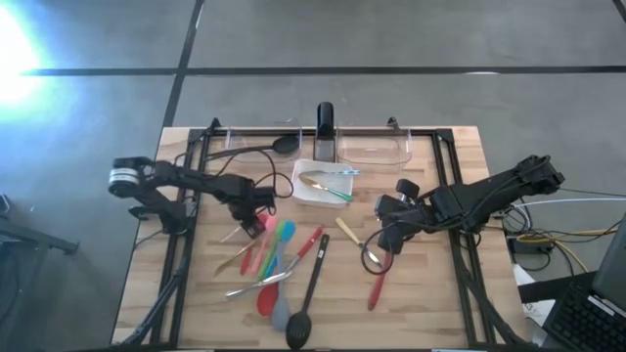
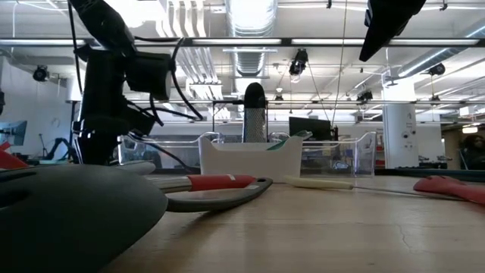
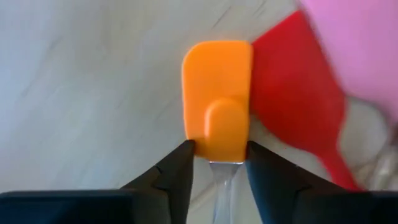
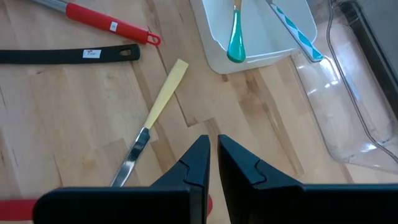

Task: Pick & Place Kitchen Items
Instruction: Put the orange spatula into the right transparent bin

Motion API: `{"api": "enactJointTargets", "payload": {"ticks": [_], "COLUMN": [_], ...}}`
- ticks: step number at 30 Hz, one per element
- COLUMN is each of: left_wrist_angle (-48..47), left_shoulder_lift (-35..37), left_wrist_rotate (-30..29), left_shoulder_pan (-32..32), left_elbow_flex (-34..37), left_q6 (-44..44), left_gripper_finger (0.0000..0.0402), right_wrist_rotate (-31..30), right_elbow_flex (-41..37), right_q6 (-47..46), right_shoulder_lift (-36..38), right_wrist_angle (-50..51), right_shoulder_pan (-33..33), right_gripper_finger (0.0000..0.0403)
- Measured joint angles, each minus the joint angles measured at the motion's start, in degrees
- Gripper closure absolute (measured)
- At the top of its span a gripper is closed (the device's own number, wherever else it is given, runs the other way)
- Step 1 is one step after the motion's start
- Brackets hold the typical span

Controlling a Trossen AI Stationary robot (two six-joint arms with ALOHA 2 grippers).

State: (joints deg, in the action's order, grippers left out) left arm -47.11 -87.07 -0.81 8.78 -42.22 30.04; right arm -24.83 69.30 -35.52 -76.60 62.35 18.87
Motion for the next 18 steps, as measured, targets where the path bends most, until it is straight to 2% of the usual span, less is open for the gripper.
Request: {"api": "enactJointTargets", "payload": {"ticks": [7,18], "left_wrist_angle": [2.8,5.7], "left_shoulder_lift": [0.0,-0.1], "left_wrist_rotate": [-1.6,-4.8], "left_shoulder_pan": [0.1,0.0], "left_elbow_flex": [1.2,0.9], "left_q6": [-4.7,-26.0], "left_gripper_finger": [0.0193,0.0170], "right_wrist_rotate": [0.0,-0.2], "right_elbow_flex": [0.0,0.0], "right_q6": [0.1,0.1], "right_shoulder_lift": [0.0,0.0], "right_wrist_angle": [-0.1,-0.2], "right_shoulder_pan": [0.0,0.0], "right_gripper_finger": [0.0376,0.0376]}}
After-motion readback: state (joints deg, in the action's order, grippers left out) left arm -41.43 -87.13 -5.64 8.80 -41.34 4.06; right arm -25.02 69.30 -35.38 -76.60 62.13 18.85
